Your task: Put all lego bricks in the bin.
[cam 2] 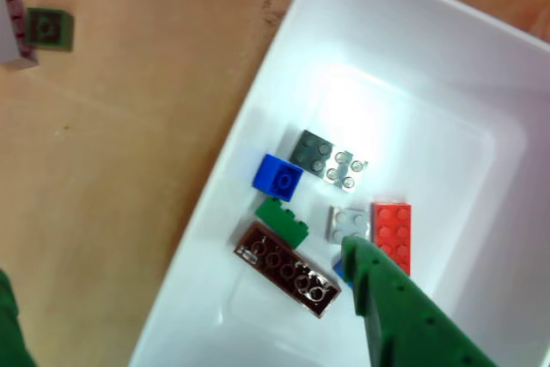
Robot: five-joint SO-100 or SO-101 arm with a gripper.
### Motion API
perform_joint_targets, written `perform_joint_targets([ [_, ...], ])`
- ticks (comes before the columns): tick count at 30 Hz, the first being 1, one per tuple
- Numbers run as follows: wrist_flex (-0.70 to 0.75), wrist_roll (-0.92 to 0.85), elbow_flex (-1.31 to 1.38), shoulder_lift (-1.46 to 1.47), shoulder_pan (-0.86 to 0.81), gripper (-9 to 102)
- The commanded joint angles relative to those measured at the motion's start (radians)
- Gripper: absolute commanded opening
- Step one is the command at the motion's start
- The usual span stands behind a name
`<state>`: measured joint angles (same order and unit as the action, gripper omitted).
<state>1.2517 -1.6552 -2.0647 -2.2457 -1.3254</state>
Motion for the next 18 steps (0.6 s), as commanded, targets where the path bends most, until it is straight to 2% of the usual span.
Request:
perform_joint_targets([
  [1, -0.054, 0.13, 0.198, 0.149, 0.141, 45],
  [3, -0.204, 0.158, 0.199, 0.27, 0.212, 38],
  [5, -0.278, 0.133, 0.179, 0.359, 0.232, 34],
  [9, -0.431, 0.063, 0.06, 0.469, 0.204, 32],
  [11, -0.571, 0.064, 0.005, 0.545, 0.199, 26],
  [18, -0.581, 0.06, 0.067, 0.744, 0.227, 30],
])
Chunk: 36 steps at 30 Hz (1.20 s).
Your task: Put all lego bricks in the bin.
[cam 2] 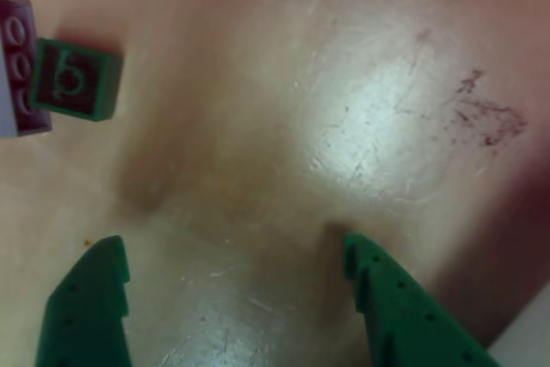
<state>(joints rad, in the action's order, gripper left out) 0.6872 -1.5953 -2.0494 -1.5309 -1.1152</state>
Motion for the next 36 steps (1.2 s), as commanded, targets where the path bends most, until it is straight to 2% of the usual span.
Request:
perform_joint_targets([
  [1, -0.009, 0.0, 0.058, 0.035, 0.028, 31],
  [5, 0.005, 0.04, 0.101, 0.054, 0.083, 31],
  [21, -0.233, 0.069, 0.138, 0.106, 0.112, 28],
  [36, -0.229, 0.092, 0.282, 0.216, 0.164, 27],
])
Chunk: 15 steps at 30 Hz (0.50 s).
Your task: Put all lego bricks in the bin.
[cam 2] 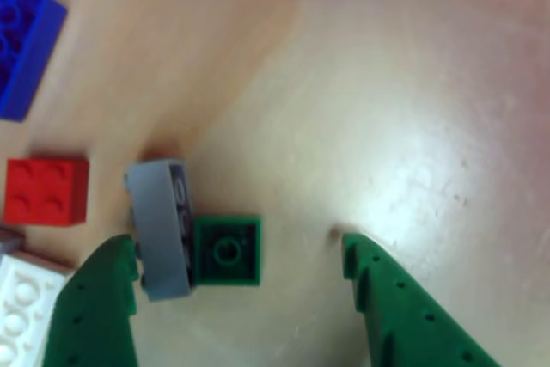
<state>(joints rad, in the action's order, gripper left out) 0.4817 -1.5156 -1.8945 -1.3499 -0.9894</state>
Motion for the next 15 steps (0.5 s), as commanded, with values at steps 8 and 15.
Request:
perform_joint_targets([
  [8, 0.008, 0.005, 0.121, 0.015, 0.061, 14],
  [15, -0.015, -0.04, 0.018, -0.051, 0.048, 15],
])
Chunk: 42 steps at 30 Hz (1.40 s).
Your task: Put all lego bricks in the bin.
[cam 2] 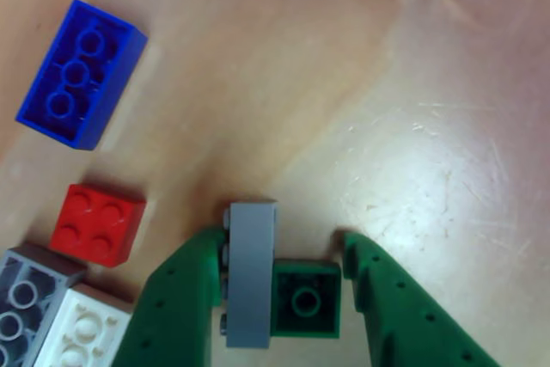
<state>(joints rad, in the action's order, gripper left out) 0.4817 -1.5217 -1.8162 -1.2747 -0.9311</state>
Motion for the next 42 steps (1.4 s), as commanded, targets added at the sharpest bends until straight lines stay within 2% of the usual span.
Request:
perform_joint_targets([
  [1, -0.012, -0.034, -0.064, -0.127, -0.009, 14],
  [3, -0.006, -0.04, -0.069, -0.13, -0.006, 11],
  [5, 0.005, -0.028, -0.077, -0.141, -0.003, 0],
  [10, 0.086, 0.041, -0.084, -0.227, 0.0, 0],
  [13, 0.206, 0.091, -0.031, -0.302, -0.015, 0],
  [15, 0.347, 0.104, 0.031, -0.387, -0.044, 0],
  [20, 0.529, 0.08, -0.015, -0.752, -0.129, 0],
  [22, 0.718, 0.037, -0.008, -0.868, -0.167, 0],
  [23, 0.749, 0.02, -0.031, -0.923, -0.196, 0],
  [27, 0.733, -0.052, -0.124, -1.057, -0.364, 0],
  [32, 0.669, -0.27, -0.261, -1.091, -0.598, 0],
  [35, 0.485, -0.282, -0.4, -1.052, -0.635, 0],
  [36, 0.431, -0.278, -0.431, -1.034, -0.64, 6],
  [38, 0.394, -0.264, -0.451, -1.003, -0.641, 34],
  [39, 0.393, -0.247, -0.448, -0.996, -0.632, 42],
  [42, 0.456, -0.21, -0.413, -0.989, -0.592, 45],
])
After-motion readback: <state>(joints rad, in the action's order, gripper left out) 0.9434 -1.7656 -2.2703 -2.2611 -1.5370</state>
